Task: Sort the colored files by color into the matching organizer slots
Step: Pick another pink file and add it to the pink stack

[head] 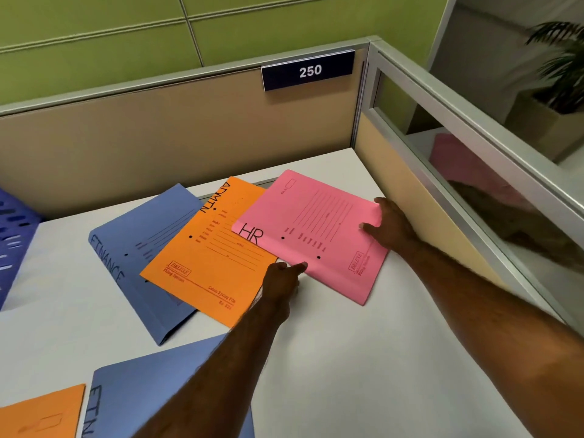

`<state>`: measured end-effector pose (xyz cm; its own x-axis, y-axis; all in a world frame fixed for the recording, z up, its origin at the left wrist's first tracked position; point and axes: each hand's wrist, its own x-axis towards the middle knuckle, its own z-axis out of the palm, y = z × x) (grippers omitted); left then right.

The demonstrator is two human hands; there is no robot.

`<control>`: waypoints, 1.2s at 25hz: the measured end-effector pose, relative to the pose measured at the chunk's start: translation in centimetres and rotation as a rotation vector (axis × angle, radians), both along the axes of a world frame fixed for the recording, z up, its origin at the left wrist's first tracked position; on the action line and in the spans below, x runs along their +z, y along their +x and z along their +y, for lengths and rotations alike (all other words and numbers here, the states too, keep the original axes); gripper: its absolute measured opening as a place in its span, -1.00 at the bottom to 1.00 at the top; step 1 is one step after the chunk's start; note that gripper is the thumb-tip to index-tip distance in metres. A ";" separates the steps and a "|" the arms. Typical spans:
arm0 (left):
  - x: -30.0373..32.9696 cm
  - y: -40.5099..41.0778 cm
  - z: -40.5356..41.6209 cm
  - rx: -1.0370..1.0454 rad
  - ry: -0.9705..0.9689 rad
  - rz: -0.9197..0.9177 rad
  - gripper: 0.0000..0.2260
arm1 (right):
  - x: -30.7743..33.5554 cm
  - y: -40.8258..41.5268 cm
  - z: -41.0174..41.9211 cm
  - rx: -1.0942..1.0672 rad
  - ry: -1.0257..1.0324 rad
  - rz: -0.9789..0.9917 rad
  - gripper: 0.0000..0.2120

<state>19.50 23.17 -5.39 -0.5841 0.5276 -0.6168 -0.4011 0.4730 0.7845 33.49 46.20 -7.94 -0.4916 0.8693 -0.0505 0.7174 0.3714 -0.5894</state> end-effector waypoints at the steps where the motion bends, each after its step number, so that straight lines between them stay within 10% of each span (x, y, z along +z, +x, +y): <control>1: 0.0 0.1 0.4 0.021 0.009 -0.024 -0.85 | -0.2 -0.2 0.6 0.020 -0.002 -0.023 -0.28; 15: 0.1 1.0 2.6 0.226 0.183 -0.233 -0.85 | -2.7 -0.8 1.4 0.086 -0.048 -0.169 -0.30; 30: 5.8 -6.8 -14.9 -0.011 0.482 0.020 -0.66 | 6.0 -3.1 -12.2 0.021 -0.451 0.515 -0.62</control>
